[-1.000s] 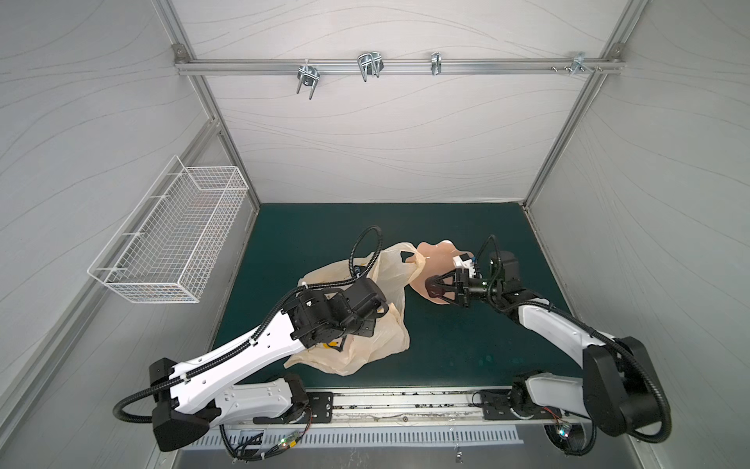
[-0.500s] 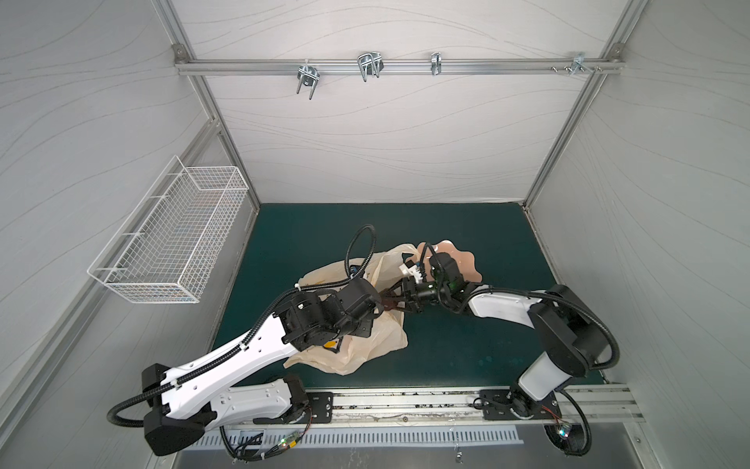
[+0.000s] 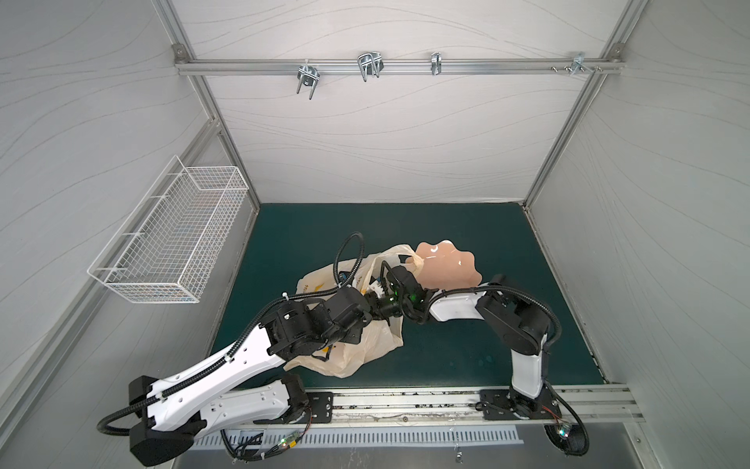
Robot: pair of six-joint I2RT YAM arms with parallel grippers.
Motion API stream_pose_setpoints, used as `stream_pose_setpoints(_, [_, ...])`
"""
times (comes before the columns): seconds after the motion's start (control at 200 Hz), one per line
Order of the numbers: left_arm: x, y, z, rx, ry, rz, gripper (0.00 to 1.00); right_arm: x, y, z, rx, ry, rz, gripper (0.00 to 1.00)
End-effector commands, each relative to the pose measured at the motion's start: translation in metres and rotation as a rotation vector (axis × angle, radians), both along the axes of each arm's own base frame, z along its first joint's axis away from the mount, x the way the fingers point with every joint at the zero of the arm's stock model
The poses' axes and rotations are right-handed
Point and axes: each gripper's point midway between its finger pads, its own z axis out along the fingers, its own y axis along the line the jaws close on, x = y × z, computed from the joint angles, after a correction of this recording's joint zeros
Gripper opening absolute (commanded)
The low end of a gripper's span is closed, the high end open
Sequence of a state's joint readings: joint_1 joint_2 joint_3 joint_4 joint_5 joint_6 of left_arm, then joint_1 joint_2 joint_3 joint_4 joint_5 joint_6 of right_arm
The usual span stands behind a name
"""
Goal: Place the fruits into the plastic bag
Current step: Place the fruit in the plastic bag.
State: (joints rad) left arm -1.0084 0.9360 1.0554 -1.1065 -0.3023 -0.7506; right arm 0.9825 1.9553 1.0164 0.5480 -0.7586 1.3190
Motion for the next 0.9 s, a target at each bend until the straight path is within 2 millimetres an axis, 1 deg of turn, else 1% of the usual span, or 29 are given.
stream_pose_setpoints(0.0, [0.001, 0.012, 0.003, 0.0, -0.023, 0.05, 0.0, -0.008, 0.012, 0.004, 0.0, 0.02, 0.026, 0.74])
stream_pose_setpoints(0.06, [0.0, 0.015, 0.003, -0.005, -0.028, 0.06, 0.0, -0.01, 0.011, 0.005, -0.007, 0.013, 0.029, 0.89])
stream_pose_setpoints(0.125, [-0.001, 0.019, 0.003, -0.004, -0.03, 0.072, 0.0, -0.01, 0.006, 0.007, -0.026, -0.006, 0.034, 0.99])
stream_pose_setpoints(0.235, [-0.003, 0.025, 0.002, 0.001, -0.032, 0.087, 0.0, -0.011, -0.005, 0.014, -0.046, -0.037, 0.043, 0.99])
stream_pose_setpoints(0.3, [-0.004, 0.028, 0.002, 0.001, -0.033, 0.093, 0.0, -0.01, -0.013, 0.015, -0.059, -0.037, 0.041, 0.99])
stream_pose_setpoints(0.475, [-0.005, 0.037, 0.002, 0.011, -0.044, 0.119, 0.0, -0.002, -0.041, 0.022, -0.106, -0.064, 0.018, 0.99])
stream_pose_setpoints(0.605, [-0.006, 0.041, 0.0, 0.016, -0.045, 0.126, 0.0, 0.004, -0.06, 0.038, -0.128, -0.134, 0.01, 0.99])
stream_pose_setpoints(0.765, [-0.008, 0.045, -0.002, 0.011, -0.045, 0.139, 0.0, 0.007, -0.082, 0.055, -0.147, -0.177, 0.005, 0.99])
stream_pose_setpoints(0.895, [-0.008, 0.048, -0.001, 0.008, -0.054, 0.147, 0.0, 0.005, -0.107, 0.079, -0.195, -0.301, 0.022, 0.99])
